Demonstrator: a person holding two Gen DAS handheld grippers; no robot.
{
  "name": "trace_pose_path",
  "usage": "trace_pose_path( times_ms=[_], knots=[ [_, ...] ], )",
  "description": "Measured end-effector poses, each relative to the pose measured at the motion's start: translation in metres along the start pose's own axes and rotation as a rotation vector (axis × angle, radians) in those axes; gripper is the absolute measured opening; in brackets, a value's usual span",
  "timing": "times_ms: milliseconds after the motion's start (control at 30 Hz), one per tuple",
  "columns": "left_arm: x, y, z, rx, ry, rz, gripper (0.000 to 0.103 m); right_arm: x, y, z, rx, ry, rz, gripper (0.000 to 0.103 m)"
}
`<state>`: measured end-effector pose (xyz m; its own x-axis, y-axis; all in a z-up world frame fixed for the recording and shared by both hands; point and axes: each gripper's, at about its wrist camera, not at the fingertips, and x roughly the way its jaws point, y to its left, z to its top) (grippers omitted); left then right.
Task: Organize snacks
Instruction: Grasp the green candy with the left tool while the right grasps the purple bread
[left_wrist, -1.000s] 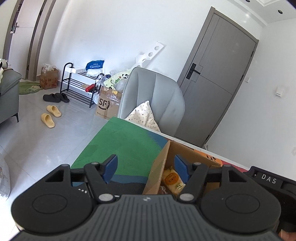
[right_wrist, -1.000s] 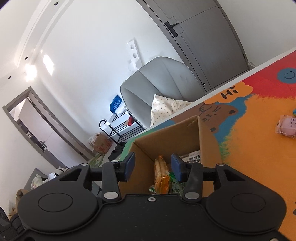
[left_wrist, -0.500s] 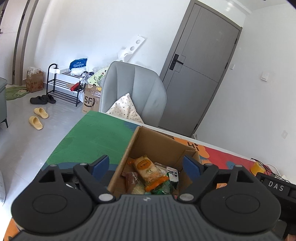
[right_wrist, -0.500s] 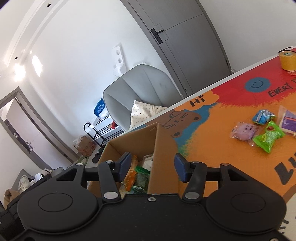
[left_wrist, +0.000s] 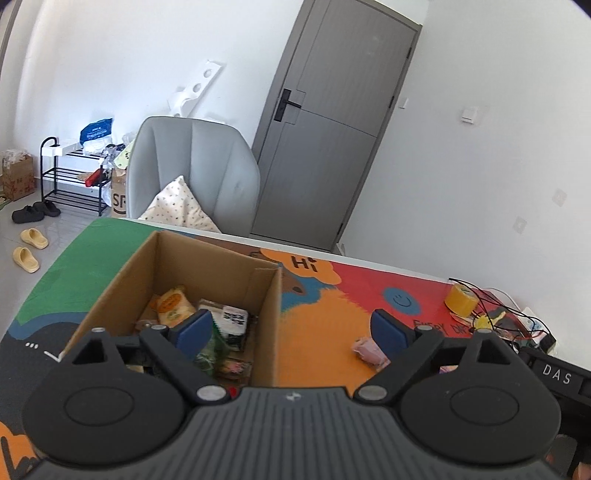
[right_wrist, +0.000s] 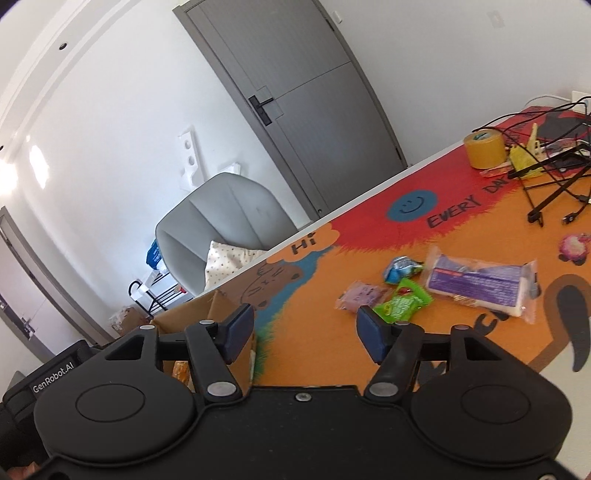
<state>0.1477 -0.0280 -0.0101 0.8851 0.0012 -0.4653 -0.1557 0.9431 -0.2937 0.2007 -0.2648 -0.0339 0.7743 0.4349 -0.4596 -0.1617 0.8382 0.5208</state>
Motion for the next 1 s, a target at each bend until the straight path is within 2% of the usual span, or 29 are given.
trace_pose_path(
  times_ms=[167,533,800,1000],
  knots=[
    [0.014,-0.033,-0.006,0.031,0.026,-0.052,0.092,-0.013,-0.034,0.008,0.030,-0.027,-0.034,0.062],
    [0.060,-0.092,-0.015,0.100,0.077,-0.094,0.088,-0.014,-0.097,0.024,0.086,-0.061,-0.087,0.062],
    [0.100,-0.115,-0.024,0.135,0.134,-0.082,0.068,0.012,-0.125,0.035,0.099,-0.046,-0.102,0.062],
    [0.128,-0.125,-0.035,0.149,0.186,-0.088,0.059,0.038,-0.138,0.037,0.099,-0.007,-0.108,0.061]
  ],
)
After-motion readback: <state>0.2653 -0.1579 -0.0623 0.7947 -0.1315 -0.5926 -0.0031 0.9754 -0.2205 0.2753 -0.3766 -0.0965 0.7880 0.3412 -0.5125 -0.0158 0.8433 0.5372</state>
